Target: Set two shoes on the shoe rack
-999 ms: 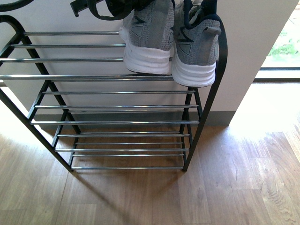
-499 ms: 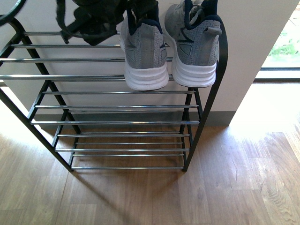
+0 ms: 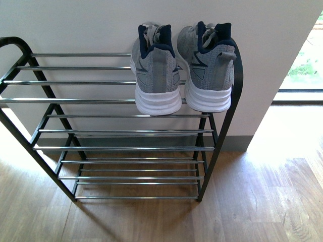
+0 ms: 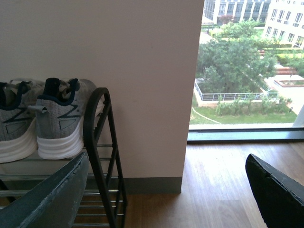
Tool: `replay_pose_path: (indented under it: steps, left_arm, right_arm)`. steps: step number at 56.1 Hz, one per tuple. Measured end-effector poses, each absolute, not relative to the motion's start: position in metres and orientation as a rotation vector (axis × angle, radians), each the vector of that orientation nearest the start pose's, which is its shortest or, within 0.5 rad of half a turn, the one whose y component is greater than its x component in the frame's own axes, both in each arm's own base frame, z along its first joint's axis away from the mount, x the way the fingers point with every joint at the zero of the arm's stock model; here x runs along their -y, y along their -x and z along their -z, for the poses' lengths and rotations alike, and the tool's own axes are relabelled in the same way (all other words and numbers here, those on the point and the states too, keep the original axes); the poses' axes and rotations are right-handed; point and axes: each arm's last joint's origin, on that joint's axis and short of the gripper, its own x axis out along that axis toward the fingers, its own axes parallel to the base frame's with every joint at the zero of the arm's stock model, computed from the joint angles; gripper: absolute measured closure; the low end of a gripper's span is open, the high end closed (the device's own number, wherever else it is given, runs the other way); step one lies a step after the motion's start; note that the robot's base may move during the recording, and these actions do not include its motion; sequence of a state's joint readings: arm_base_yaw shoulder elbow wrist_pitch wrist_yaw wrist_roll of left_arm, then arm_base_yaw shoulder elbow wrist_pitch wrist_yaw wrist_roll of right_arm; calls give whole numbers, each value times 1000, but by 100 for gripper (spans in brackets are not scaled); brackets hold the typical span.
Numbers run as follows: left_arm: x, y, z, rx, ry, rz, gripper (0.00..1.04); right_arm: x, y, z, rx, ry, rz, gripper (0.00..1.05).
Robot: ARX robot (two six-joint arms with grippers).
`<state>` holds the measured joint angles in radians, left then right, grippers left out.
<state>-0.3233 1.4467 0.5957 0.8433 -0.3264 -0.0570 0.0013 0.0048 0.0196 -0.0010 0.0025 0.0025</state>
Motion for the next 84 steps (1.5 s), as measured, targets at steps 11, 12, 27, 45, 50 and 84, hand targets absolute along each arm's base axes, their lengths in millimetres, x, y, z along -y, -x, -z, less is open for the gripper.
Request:
replay_pose_path:
  steps: [11,12,27,45,50,84]
  left_arm:
    - [58,-243,-206,-4,19,14,103]
    - [56,-241,-206,-3,19,14,103]
    - [32,-206,-190,-5,13,5,103]
    - [17,-176,-180,-9,10,5,103]
    - [14,-170,-178,-9,10,5,103]
    - [1,-136,-167,-1,10,4,103]
  right_arm:
    - [0,-97,-170,14,-3,2,9]
    - [0,-97,-170,14,-3,2,9]
    - [0,-97,-170,14,-3,2,9]
    - [0,-97,-170,14,-3,1,9]
    - [0,-97,-170,14,-3,1,9]
    - [0,-97,-170,14,-3,1,9]
